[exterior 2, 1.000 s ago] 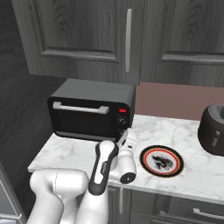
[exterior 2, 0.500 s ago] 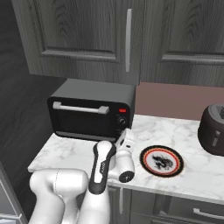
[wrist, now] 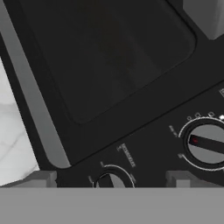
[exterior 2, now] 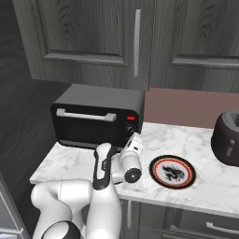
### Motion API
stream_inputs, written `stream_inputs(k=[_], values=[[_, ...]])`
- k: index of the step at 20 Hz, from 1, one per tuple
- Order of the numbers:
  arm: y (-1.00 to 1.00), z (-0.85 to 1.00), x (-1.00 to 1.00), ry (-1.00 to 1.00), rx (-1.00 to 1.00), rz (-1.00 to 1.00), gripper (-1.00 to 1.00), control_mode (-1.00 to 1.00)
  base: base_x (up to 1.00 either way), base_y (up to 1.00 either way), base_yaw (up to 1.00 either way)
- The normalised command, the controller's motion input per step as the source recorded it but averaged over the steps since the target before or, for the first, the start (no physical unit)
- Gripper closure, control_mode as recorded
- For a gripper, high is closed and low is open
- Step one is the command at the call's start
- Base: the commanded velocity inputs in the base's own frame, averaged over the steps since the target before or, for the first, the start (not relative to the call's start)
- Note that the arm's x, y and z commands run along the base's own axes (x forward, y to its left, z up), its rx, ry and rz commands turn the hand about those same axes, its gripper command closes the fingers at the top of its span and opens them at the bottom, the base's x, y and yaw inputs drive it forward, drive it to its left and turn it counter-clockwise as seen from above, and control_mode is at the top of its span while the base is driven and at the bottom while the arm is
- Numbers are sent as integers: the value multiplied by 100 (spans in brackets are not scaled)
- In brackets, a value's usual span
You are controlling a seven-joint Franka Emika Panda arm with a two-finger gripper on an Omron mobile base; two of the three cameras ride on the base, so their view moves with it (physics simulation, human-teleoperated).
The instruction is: Pull the toaster oven rack outwards. Pick up the baguette from the plate and place it on the toaster oven rack. Close the toaster oven door fully and set the temperature to the lowest setting.
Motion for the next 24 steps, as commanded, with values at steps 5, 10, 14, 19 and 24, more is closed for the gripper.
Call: stream_inputs(k=[5, 10, 14, 19, 24], values=[[0, -5, 0, 1, 0, -4, -100, -100, 0, 0, 0], [0, -5, 0, 0, 0, -4, -100, -100, 0, 0, 0], [-10, 0, 0, 0, 0, -6, -100, -100, 0, 0, 0], [-3, 0, 0, 0, 0, -5, -100, -100, 0, 0, 0], [0, 0, 3, 0, 0, -4, -100, -100, 0, 0, 0]])
